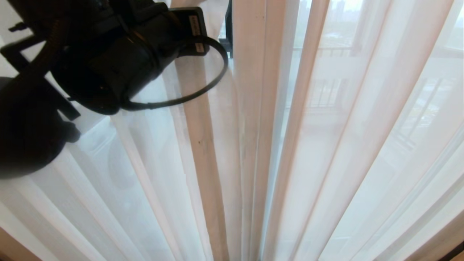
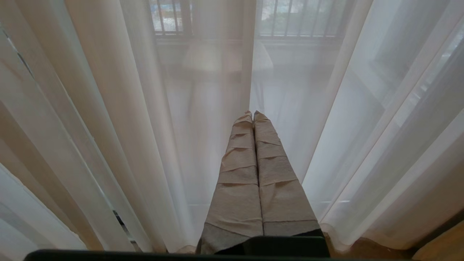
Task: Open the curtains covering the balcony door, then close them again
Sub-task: Pull the inner curtains open on both sides
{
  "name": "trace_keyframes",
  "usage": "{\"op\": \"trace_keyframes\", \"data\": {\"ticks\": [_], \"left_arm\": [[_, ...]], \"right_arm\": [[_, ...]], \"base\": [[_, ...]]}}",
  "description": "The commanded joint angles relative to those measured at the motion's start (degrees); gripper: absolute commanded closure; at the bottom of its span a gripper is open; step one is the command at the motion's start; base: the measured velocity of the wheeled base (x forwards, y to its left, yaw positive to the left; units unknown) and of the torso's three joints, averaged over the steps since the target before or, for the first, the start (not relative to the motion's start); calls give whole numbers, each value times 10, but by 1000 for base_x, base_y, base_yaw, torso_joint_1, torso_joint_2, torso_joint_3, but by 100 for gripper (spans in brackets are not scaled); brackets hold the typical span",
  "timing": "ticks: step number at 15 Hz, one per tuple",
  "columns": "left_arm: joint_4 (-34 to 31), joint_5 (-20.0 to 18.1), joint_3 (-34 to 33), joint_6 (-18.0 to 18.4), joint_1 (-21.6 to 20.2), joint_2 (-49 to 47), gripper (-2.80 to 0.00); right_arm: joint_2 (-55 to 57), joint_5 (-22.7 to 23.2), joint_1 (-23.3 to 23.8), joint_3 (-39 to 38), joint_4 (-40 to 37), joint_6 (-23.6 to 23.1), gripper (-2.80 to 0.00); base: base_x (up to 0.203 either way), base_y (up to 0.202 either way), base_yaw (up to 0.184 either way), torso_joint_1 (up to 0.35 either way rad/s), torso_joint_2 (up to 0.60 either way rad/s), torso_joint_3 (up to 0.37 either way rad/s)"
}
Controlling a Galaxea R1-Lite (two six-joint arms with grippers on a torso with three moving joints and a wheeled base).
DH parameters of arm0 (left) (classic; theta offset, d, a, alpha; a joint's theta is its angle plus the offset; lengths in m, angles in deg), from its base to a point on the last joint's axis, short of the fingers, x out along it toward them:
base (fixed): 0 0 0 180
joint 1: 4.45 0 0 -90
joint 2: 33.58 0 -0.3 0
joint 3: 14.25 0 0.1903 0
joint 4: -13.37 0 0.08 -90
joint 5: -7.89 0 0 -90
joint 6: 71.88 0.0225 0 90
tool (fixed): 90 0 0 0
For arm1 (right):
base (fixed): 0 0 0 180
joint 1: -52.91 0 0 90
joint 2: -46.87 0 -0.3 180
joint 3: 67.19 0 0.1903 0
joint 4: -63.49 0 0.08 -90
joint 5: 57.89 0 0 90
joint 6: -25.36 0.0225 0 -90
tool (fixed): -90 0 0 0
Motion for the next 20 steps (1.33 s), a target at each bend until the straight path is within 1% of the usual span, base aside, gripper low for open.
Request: {"op": "trace_keyframes", "data": {"ticks": [1, 3, 6, 13, 15, 20], "left_arm": [[1, 2, -15, 0, -20, 31, 0], [1, 2, -36, 0, -40, 52, 0], [2, 2, -67, 0, -81, 85, 0], [-7, 1, -131, 6, -193, 153, 0], [-8, 1, -141, 14, -229, 165, 0], [-9, -1, -152, 16, -308, 175, 0]], "right_arm": [[0, 0, 0, 0, 0, 0, 0], [0, 0, 0, 0, 1, 0, 0], [1, 0, 0, 0, 1, 0, 0], [0, 0, 0, 0, 1, 0, 0], [1, 0, 0, 0, 1, 0, 0], [1, 0, 0, 0, 1, 0, 0]], "base": [[0, 0, 0, 0, 0, 0], [0, 0, 0, 0, 0, 0], [0, 0, 0, 0, 0, 0], [0, 0, 0, 0, 0, 0], [0, 0, 0, 0, 0, 0], [0, 0, 0, 0, 0, 0]]}}
